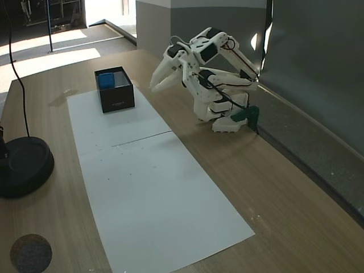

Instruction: Grab a blue square and put it in the box.

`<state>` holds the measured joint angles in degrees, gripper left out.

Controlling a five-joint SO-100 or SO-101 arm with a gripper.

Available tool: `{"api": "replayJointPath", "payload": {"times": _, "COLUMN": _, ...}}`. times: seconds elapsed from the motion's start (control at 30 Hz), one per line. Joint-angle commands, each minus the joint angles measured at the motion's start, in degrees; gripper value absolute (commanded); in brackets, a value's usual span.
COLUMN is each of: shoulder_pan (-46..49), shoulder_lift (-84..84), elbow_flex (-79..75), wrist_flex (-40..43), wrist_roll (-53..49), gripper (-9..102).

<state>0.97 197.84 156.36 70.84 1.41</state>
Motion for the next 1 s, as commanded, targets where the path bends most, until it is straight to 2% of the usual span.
{"api": "replayJointPath", "payload": {"times": 0.0, "shoulder_pan": 0.18, "shoulder_lift": 1.41, "elbow_flex": 3.87, "wrist_flex": -2.46, "wrist_roll": -0.09, "gripper": 0}}
{"api": "replayJointPath", "payload": {"times": 0.27, "shoulder_pan": 0.18, "shoulder_lift": 1.41, "elbow_flex": 13.8, "wrist_flex": -2.55, "wrist_roll": 0.35, "gripper": 0}}
{"api": "replayJointPath", "payload": {"times": 0.43, "shoulder_pan": 0.18, "shoulder_lift": 1.41, "elbow_flex": 14.24, "wrist_flex": 3.52, "wrist_roll": 0.35, "gripper": 0}}
{"api": "replayJointPath", "payload": {"times": 0.97, "shoulder_pan": 0.88, "shoulder_lift": 1.41, "elbow_flex": 15.56, "wrist_flex": 3.34, "wrist_roll": 0.35, "gripper": 0}}
